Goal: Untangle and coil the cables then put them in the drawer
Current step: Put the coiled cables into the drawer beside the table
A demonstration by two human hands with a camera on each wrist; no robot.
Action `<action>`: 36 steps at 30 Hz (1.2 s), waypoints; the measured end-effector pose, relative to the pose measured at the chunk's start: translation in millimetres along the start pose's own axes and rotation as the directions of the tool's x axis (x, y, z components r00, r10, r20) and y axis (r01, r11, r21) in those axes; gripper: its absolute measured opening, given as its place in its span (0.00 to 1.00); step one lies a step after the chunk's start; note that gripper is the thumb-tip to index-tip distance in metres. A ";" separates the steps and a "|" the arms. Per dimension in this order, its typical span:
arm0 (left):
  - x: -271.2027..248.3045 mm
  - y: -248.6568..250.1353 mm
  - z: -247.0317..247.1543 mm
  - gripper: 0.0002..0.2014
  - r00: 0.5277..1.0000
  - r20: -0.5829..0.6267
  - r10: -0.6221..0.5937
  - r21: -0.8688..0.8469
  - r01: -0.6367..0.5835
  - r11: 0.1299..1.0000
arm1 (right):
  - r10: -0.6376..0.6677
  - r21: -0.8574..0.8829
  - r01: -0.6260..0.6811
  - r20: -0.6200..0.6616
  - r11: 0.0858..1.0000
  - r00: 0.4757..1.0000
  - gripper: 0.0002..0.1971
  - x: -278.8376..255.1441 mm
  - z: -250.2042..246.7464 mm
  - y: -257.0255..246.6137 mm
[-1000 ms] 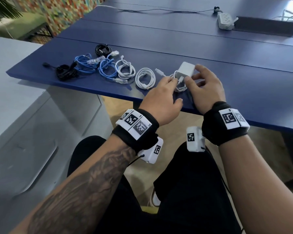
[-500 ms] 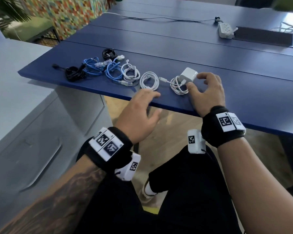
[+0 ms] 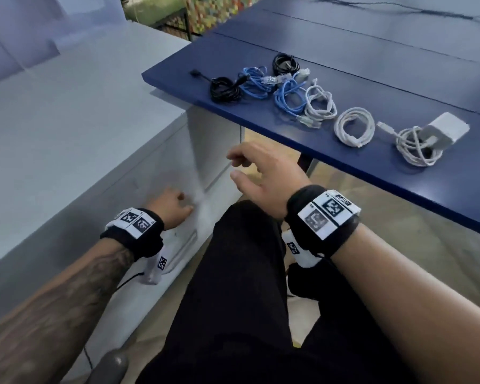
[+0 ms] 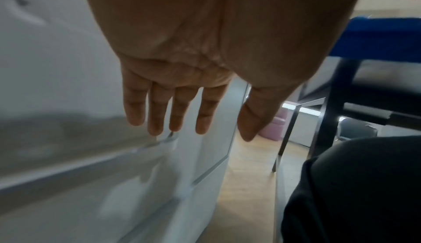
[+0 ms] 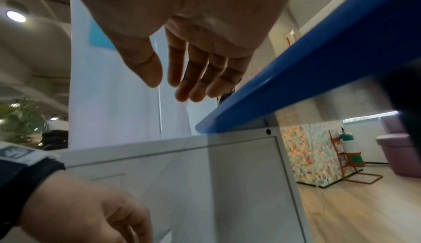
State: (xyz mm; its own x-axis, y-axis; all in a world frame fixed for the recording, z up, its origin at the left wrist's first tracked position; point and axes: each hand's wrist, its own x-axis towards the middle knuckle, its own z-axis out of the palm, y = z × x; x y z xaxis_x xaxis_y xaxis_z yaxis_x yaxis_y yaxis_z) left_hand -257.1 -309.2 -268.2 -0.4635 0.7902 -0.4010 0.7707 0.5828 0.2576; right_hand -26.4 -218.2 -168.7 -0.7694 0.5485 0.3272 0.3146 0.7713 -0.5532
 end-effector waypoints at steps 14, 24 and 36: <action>-5.3 -7.4 9.9 0.19 0.997 0.072 -0.034 -0.061 0.038 0.997 | 0.023 -0.092 0.001 0.269 0.996 0.963 0.18 69.0 66.8 -4.6; -74.7 33.7 -75.3 0.13 0.873 -0.374 0.313 0.218 -0.245 0.945 | 0.008 -0.251 0.107 0.418 0.962 0.908 0.33 82.1 86.6 -11.7; -86.2 32.0 -67.3 0.10 0.962 -0.177 0.210 0.088 -0.197 0.976 | 0.071 -0.239 0.041 0.441 0.970 0.894 0.18 46.3 71.1 0.3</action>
State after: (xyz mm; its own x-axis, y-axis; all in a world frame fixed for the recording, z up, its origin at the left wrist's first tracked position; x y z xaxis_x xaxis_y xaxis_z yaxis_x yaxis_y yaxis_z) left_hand -222.0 -345.9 -166.2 -0.3612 0.9157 -0.1761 0.8823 0.3967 0.2533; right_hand -101.4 -215.6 -208.2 -0.9112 0.4032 -0.0849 0.4068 0.8478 -0.3402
